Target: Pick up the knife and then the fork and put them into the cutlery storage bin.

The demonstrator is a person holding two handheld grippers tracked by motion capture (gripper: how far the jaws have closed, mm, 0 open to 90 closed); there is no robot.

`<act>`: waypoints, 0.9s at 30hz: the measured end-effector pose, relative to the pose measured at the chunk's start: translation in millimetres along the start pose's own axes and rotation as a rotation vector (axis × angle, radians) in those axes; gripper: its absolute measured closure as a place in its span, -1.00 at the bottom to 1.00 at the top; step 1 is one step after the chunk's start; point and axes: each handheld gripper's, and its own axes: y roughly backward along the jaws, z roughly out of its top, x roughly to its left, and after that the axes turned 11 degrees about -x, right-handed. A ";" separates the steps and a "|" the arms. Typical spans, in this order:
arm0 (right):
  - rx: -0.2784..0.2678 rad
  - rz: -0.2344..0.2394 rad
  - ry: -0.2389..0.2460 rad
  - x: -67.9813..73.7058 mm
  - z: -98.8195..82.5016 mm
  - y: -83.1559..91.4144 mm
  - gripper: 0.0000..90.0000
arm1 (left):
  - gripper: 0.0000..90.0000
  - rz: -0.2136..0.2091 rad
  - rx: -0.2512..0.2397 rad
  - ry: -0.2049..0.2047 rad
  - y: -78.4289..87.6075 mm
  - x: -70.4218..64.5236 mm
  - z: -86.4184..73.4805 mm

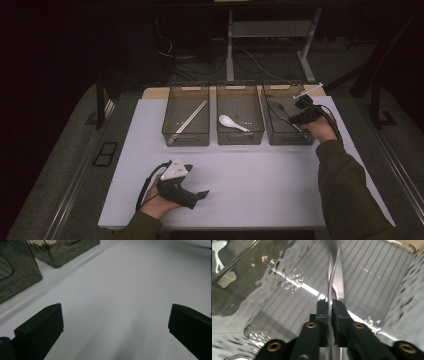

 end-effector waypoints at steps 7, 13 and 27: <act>-0.033 0.006 -0.010 1.4 2.1 3.5 0.56 | -1.00 -0.001 0.002 -0.002 -0.2 -0.3 0.0; -0.084 0.032 -0.052 -3.0 0.3 10.3 0.26 | -1.00 -0.001 0.002 0.000 -0.6 -0.2 -0.2; -0.258 0.086 -0.071 1.3 -8.4 48.2 -0.13 | -1.00 0.006 0.009 -0.003 -1.5 1.1 -0.7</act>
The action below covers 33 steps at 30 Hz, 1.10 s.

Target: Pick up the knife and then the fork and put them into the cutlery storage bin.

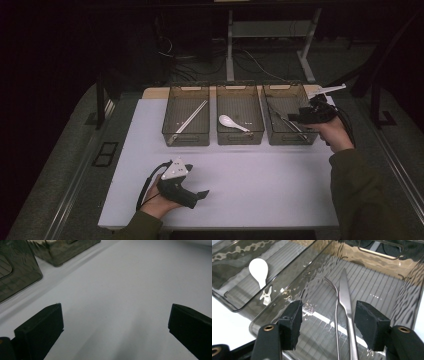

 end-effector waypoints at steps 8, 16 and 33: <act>-0.067 0.041 0.002 11.3 -12.3 19.5 -0.20 | -1.00 0.001 0.001 0.000 0.6 0.6 -0.5; -0.147 0.087 0.011 28.9 -36.3 38.8 -0.29 | -1.00 0.002 -0.004 -0.001 2.9 2.0 -1.3; -0.173 0.201 0.079 71.7 -74.1 67.6 -0.40 | -1.00 -0.001 0.000 -0.011 2.7 0.0 -0.5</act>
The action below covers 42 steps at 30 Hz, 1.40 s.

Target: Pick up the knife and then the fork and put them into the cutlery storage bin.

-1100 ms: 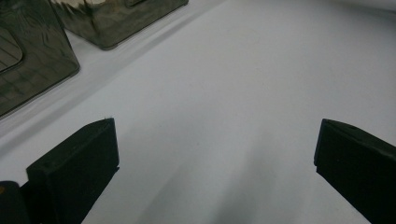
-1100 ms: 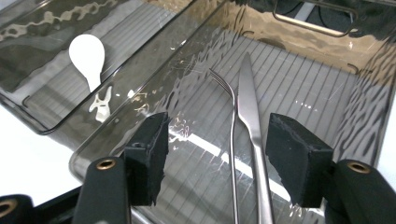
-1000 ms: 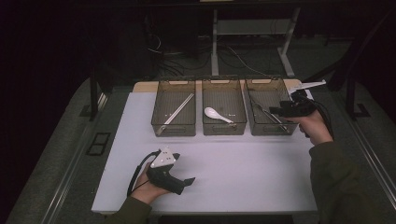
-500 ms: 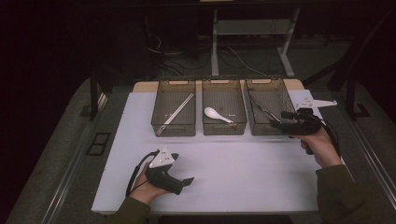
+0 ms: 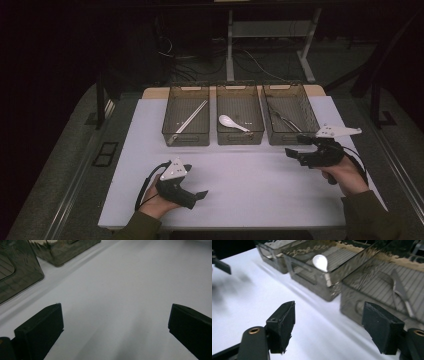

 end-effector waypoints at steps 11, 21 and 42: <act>0.033 0.040 0.030 25.7 -31.9 3.5 -0.52 | -1.00 -0.001 -0.002 0.001 -0.5 -0.9 0.1; 0.050 0.031 0.022 34.0 -54.8 12.0 -0.56 | -1.00 0.000 -0.005 0.007 -0.8 -1.4 -0.3; 0.045 0.026 0.002 37.8 -66.8 24.9 -0.57 | -1.00 -0.001 0.011 -0.005 -1.3 -0.4 -0.7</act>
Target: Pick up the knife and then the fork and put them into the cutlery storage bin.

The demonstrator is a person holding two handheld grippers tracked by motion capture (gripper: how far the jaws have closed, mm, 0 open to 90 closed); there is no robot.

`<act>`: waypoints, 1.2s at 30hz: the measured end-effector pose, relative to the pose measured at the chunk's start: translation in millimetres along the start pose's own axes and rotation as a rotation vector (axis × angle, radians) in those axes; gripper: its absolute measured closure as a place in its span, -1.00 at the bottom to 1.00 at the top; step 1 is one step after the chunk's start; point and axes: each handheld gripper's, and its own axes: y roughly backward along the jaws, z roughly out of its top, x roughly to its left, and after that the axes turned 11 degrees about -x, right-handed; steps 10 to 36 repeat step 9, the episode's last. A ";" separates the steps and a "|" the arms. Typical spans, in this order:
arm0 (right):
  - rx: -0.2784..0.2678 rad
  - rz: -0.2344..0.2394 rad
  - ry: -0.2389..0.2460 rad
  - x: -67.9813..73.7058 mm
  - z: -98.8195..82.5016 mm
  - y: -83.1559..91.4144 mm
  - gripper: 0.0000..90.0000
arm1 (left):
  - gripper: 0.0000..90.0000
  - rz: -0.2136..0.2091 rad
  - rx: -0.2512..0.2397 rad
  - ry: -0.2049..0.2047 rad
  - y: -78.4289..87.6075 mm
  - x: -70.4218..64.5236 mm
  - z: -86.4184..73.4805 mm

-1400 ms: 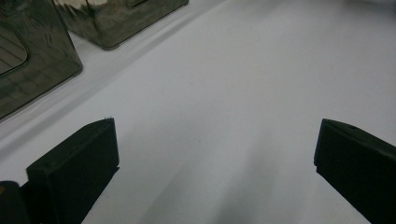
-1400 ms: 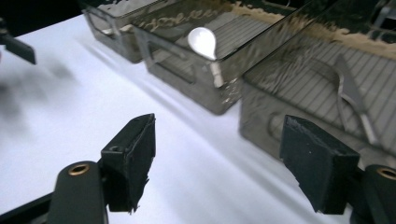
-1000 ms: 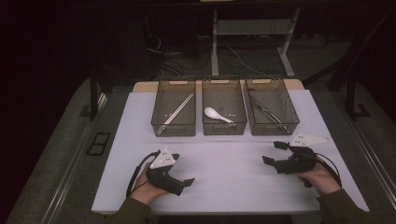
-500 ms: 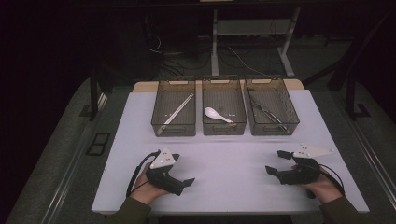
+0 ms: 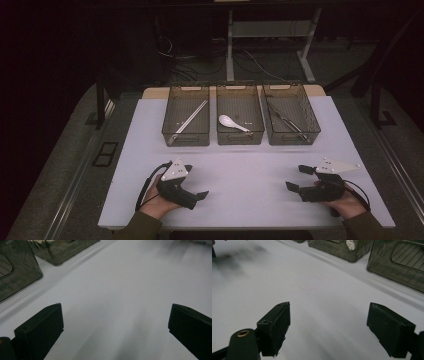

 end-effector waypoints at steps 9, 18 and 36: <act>0.001 -0.002 0.004 0.9 0.1 0.2 -0.57 | -1.00 0.000 0.004 -0.004 -0.5 -0.6 -0.1; 0.001 -0.002 0.004 0.9 0.1 0.2 -0.57 | -1.00 0.000 0.004 -0.004 -0.5 -0.6 -0.1; 0.001 -0.002 0.004 0.9 0.1 0.2 -0.57 | -1.00 0.000 0.004 -0.004 -0.5 -0.6 -0.1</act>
